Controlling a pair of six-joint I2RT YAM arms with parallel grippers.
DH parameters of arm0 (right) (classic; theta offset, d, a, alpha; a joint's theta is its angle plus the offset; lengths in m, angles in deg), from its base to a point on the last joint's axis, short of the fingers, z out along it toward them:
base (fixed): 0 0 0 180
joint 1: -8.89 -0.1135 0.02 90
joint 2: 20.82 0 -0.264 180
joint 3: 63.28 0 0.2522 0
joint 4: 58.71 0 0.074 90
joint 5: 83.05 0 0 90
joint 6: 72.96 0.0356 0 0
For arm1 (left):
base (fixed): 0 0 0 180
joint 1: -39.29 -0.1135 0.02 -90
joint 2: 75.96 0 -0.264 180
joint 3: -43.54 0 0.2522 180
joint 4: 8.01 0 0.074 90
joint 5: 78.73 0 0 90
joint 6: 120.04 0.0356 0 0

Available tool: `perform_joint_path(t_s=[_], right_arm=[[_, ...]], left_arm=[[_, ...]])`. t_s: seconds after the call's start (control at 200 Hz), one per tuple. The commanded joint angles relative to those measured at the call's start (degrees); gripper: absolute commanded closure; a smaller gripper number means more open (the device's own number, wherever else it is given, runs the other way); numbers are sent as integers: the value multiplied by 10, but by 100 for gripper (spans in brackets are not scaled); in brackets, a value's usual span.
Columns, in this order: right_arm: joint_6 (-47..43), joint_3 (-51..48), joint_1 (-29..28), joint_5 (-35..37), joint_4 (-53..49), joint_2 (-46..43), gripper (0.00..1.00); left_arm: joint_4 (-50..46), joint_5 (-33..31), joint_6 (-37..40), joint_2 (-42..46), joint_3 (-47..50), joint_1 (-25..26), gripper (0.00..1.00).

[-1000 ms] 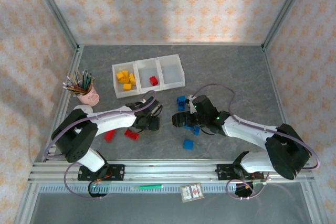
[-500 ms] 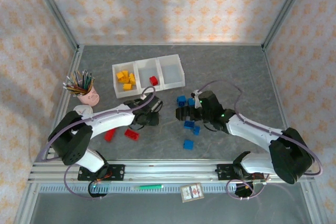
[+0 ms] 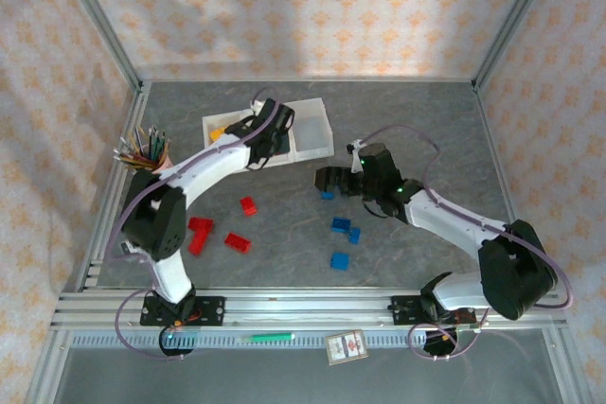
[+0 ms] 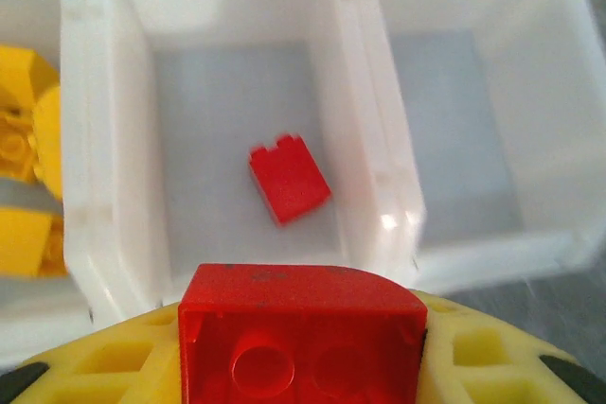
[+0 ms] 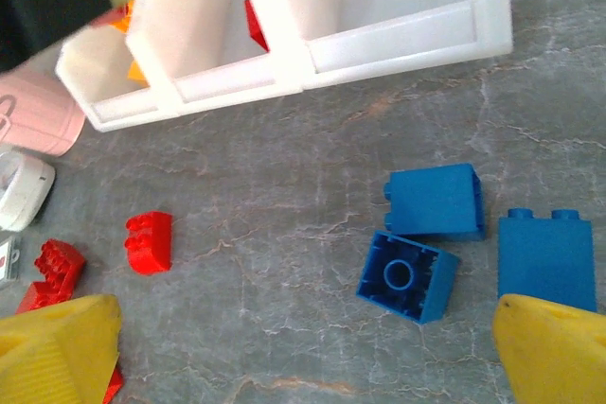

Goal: Sort the legos into containers by color
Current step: Place the lego in the container.

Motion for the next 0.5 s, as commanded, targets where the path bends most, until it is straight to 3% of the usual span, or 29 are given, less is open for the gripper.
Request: perform_joint_path(t_s=[0.0, 0.255, 0.496], right_arm=[[9, 25, 7, 12, 21, 13, 0], [5, 31, 8, 13, 27, 16, 0], [-6, 34, 8, 11, 23, 2, 0]], left_arm=[[-16, -41, 29, -63, -71, -27, 57], [-26, -48, 54, -178, -186, -50, 43], [-19, -32, 56, -148, -172, -55, 36]])
